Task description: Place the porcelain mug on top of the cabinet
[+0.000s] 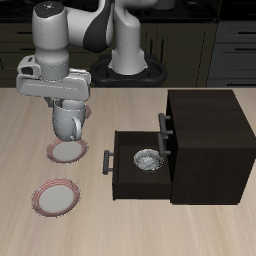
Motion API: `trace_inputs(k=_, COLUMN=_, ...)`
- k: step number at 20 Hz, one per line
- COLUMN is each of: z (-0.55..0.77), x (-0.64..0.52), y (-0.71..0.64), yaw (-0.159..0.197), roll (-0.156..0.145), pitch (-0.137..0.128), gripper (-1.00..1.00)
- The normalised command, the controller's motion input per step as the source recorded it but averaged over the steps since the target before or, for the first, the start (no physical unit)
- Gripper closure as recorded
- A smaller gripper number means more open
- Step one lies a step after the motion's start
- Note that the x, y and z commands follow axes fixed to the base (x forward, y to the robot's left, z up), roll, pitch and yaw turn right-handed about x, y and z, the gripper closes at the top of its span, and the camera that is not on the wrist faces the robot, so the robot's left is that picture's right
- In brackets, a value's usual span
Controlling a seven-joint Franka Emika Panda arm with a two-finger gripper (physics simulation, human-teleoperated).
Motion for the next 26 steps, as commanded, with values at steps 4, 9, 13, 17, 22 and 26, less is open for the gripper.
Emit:
trace_inputs(k=4, z=0.52, x=-0.19, y=0.04, yaw=-0.017, roll=-0.016, pitch=-0.050, gripper=1.00)
trace_inputs(k=9, z=0.50, x=-0.15, y=0.13, yaw=-0.021, roll=-0.011, pitch=-0.047, gripper=1.00)
trace_inputs(k=13, z=0.51, x=-0.12, y=0.26, yaw=-0.040, roll=-0.011, pitch=-0.039, gripper=1.00)
trace_inputs(k=17, z=0.34, x=-0.08, y=0.29, yaw=0.001, roll=0.038, pitch=-0.032, gripper=1.00)
trace_inputs(k=22, z=0.20, x=0.08, y=0.34, yaw=0.000, roll=-0.008, pitch=-0.009, gripper=1.00)
trace_inputs(k=26, z=0.12, x=-0.07, y=0.62, yaw=-0.019, roll=0.039, pitch=0.002, gripper=1.00)
